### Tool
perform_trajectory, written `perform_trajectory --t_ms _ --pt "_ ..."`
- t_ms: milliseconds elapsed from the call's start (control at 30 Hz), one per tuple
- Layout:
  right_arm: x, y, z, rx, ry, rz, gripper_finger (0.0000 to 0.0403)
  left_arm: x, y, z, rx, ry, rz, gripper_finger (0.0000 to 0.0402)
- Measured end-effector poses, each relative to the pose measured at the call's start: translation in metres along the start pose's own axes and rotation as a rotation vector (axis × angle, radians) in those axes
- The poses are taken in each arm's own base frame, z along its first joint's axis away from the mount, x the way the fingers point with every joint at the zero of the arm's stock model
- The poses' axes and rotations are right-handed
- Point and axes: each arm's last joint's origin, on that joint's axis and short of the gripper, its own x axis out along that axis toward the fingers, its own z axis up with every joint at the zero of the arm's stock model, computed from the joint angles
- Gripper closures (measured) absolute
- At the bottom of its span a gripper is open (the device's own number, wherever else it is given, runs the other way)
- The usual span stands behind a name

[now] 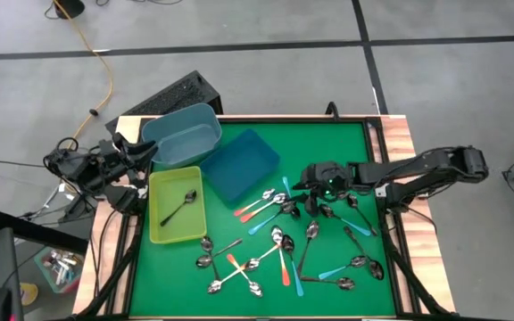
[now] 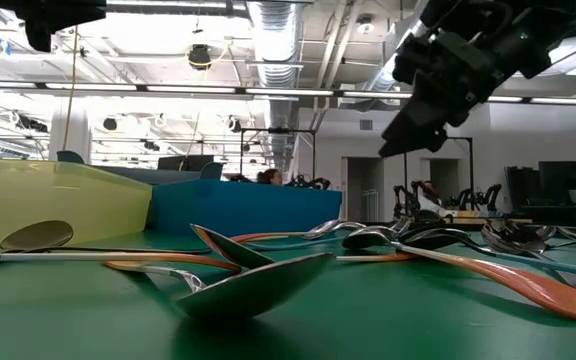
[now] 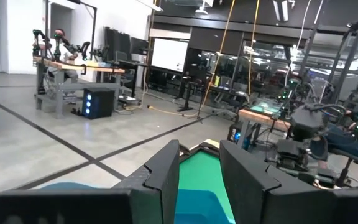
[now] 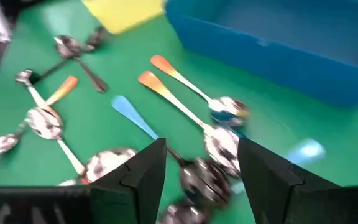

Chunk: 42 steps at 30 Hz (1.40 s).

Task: Sort silverware by color (type)
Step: Put the blue spoon into the light blue bin

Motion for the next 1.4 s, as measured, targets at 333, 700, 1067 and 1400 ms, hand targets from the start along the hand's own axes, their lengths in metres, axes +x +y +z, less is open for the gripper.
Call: perform_trajectory --t_ms 333,700,1067,1400 --pt "0.023 0.016 0.008 -0.032 -0.023 0.039 0.0192 0.0 0.0 -0.002 0.019 0.01 0.006 0.0301" --pt "0.044 0.023 0.035 -0.052 0.073 0.012 0.0192 0.0 0.0 -0.002 0.018 0.01 0.01 0.0301" --pt "0.061 0.025 0.044 -0.124 0.172 -0.005 0.0211 0.0 0.0 -0.002 -0.003 0.008 0.013 0.0301" --pt "0.063 0.026 0.048 -0.128 0.131 0.005 0.0221 0.0 0.001 -0.002 -0.053 0.009 0.032 0.0301"
